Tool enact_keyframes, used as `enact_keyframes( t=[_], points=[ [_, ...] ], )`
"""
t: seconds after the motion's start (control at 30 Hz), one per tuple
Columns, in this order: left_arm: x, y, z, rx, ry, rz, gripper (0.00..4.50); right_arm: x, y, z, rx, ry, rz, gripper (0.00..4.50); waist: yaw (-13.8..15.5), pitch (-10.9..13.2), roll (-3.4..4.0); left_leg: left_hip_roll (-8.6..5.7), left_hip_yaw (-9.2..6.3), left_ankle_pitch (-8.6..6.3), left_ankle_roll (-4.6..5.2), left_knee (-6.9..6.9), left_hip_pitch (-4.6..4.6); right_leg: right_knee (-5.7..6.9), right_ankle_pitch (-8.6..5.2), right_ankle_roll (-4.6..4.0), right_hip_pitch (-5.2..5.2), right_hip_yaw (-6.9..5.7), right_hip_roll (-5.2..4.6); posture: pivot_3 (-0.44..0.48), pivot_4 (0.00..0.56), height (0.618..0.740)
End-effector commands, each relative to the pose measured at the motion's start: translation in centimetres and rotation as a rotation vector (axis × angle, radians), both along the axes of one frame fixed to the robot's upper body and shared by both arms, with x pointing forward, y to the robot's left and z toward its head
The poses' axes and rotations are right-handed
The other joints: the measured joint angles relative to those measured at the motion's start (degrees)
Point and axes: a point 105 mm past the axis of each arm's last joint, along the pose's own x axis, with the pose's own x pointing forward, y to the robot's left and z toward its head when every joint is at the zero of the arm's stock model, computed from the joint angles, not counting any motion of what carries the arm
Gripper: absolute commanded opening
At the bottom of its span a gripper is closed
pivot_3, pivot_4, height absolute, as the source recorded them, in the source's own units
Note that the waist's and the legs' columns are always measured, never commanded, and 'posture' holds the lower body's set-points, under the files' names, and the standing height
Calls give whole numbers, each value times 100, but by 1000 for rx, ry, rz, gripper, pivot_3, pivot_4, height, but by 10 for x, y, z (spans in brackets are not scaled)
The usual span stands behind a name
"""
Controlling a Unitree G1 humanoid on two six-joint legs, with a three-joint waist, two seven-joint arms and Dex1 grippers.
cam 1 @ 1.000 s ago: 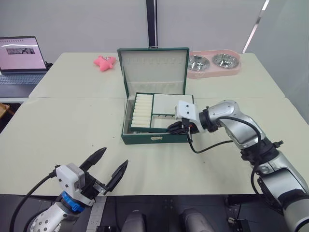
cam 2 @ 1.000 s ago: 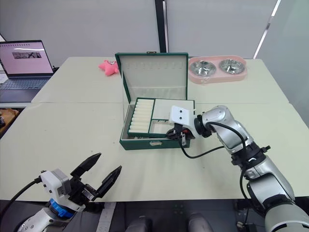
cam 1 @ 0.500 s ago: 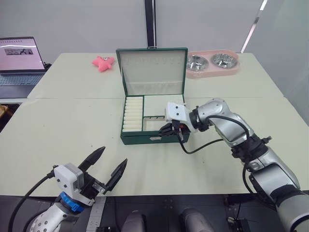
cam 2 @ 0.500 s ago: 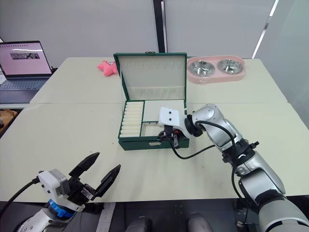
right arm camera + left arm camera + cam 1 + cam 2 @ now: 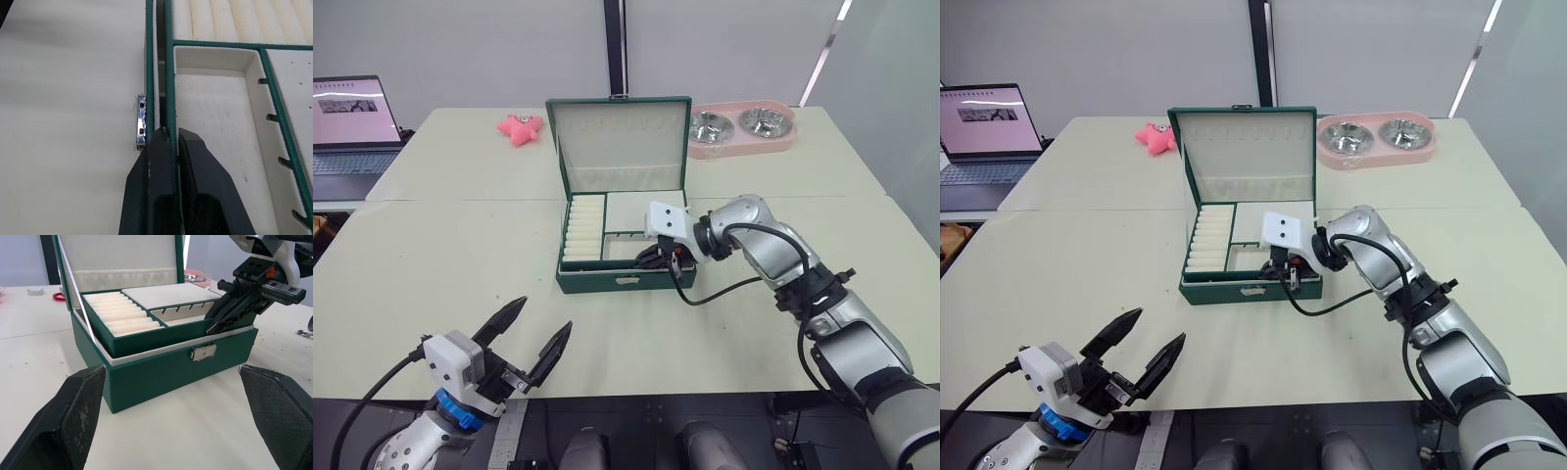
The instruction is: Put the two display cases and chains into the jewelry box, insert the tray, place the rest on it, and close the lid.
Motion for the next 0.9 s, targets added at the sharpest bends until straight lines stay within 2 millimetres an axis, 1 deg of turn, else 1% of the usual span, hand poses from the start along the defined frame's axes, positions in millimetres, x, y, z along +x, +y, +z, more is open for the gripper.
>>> enact_keyframes(
  t=[0.03,0.2,0.57,0.9],
  points=[
    [-3,-2,7,-8,-43,1,4500,0,3,12,5,-38,30,27,0,0,0,0,1,0,0,0,0,-1,0,0,0,0,0,0,150,740],
    [-3,-2,6,-9,-43,4,4500,-3,6,12,10,-27,58,27,-1,0,0,-1,1,0,0,-1,-1,-2,0,0,0,1,-2,0,150,740],
    [-5,-4,5,-12,-40,7,4500,-2,6,8,0,-15,64,27,-19,0,0,0,3,0,0,-2,0,-2,0,0,-1,2,-2,0,150,740],
    [-6,-4,4,-10,-39,8,4500,1,9,9,14,-15,56,27,-34,0,0,1,3,0,0,-3,2,-2,0,0,-1,3,-1,0,150,740]
  ],
)
